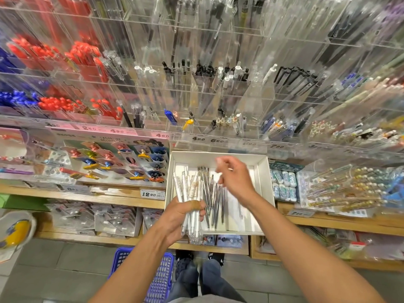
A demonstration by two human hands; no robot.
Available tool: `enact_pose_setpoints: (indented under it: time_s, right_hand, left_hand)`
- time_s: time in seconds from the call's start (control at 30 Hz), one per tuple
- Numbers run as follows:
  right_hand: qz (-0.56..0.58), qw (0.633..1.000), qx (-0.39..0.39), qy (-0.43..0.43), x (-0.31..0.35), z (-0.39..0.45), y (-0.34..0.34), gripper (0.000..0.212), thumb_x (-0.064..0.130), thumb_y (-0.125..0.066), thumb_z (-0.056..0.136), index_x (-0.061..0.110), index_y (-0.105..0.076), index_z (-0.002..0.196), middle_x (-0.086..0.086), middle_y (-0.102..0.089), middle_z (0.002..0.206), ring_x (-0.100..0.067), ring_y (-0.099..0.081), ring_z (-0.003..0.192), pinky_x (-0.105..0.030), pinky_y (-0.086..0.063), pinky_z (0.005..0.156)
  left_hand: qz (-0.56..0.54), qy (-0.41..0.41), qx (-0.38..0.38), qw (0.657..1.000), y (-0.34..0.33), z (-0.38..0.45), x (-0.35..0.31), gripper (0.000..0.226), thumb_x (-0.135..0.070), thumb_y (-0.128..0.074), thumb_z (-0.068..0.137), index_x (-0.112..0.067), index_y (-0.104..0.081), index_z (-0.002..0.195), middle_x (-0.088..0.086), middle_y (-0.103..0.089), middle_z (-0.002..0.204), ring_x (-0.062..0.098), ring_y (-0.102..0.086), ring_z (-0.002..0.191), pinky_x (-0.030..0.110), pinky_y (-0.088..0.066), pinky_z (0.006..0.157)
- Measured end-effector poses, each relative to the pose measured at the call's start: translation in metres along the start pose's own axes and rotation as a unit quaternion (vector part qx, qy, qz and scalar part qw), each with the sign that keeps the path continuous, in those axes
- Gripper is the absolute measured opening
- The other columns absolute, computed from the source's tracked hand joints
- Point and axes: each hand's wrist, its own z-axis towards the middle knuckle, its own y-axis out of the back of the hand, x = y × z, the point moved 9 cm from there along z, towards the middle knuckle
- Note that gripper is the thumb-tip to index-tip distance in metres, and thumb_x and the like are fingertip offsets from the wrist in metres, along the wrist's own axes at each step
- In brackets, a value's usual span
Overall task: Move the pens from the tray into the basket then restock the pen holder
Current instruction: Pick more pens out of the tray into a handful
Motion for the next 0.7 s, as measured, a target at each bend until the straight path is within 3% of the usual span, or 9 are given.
enact_pose_setpoints:
  time_s: [0.07,0.13,0.2,0.3,0.5,0.7]
  right_hand:
    - [-0.138,0.985,-0.066,-0.079,-0.034,0.015,0.031,0.018,0.016,-0.051,0.098,0.016,-0.059,0.113,-0.009,-0.065,0.114,-0.02,-0.067,0.083,-0.026,-0.054,0.065]
    - [-0.332,0.931,-0.01,-0.151,-0.072,0.025,0.037,0.019,0.007,-0.049,0.094,0.008,-0.057,0.112,-0.014,-0.062,0.117,-0.031,-0.063,0.1,-0.031,-0.05,0.077]
    - [-0.443,0.882,0.047,-0.155,-0.095,0.027,0.029,0.02,0.0,-0.047,0.09,0.006,-0.053,0.108,-0.015,-0.061,0.113,-0.032,-0.061,0.101,-0.031,-0.043,0.072]
    - [-0.494,0.861,0.057,-0.105,-0.102,0.034,0.019,0.03,-0.006,-0.048,0.086,0.007,-0.051,0.112,-0.012,-0.06,0.112,-0.03,-0.06,0.101,-0.031,-0.041,0.071]
    - [-0.547,0.831,0.058,-0.086,-0.112,0.033,0.016,0.035,-0.006,-0.052,0.085,0.006,-0.053,0.117,-0.01,-0.057,0.118,-0.028,-0.06,0.107,-0.033,-0.047,0.081]
    - [-0.569,0.809,0.094,-0.116,-0.119,0.028,0.013,0.038,-0.002,-0.052,0.085,0.009,-0.05,0.122,-0.008,-0.056,0.122,-0.026,-0.057,0.112,-0.035,-0.048,0.084]
  left_hand:
    - [-0.002,0.01,-0.009,1.0,0.005,-0.002,-0.001,0.087,-0.023,-0.094,0.041,0.01,-0.062,0.114,0.023,-0.072,0.096,0.038,-0.063,0.106,0.065,-0.013,0.118]
    - [-0.01,0.018,-0.017,1.0,0.009,-0.004,-0.003,0.104,-0.026,-0.096,0.035,0.009,-0.057,0.125,0.03,-0.058,0.128,0.049,-0.04,0.136,0.065,-0.011,0.119]
    - [-0.013,0.012,-0.006,1.0,0.007,-0.007,-0.006,0.117,-0.028,-0.096,0.033,0.01,-0.05,0.134,0.034,-0.046,0.139,0.05,-0.027,0.143,0.066,-0.011,0.119]
    - [-0.036,0.0,0.002,0.999,0.008,-0.009,-0.009,0.144,-0.031,-0.1,0.027,0.011,-0.031,0.146,0.038,-0.032,0.15,0.053,-0.02,0.144,0.067,-0.01,0.118]
    - [-0.039,-0.01,0.009,0.999,0.011,-0.008,-0.007,0.155,-0.035,-0.101,0.021,0.01,-0.026,0.149,0.037,-0.031,0.15,0.052,-0.022,0.144,0.065,-0.016,0.118]
    - [-0.009,0.003,-0.004,1.0,0.01,-0.006,-0.006,0.126,-0.034,-0.094,0.028,0.008,-0.046,0.137,0.029,-0.058,0.132,0.044,-0.042,0.136,0.061,-0.018,0.118]
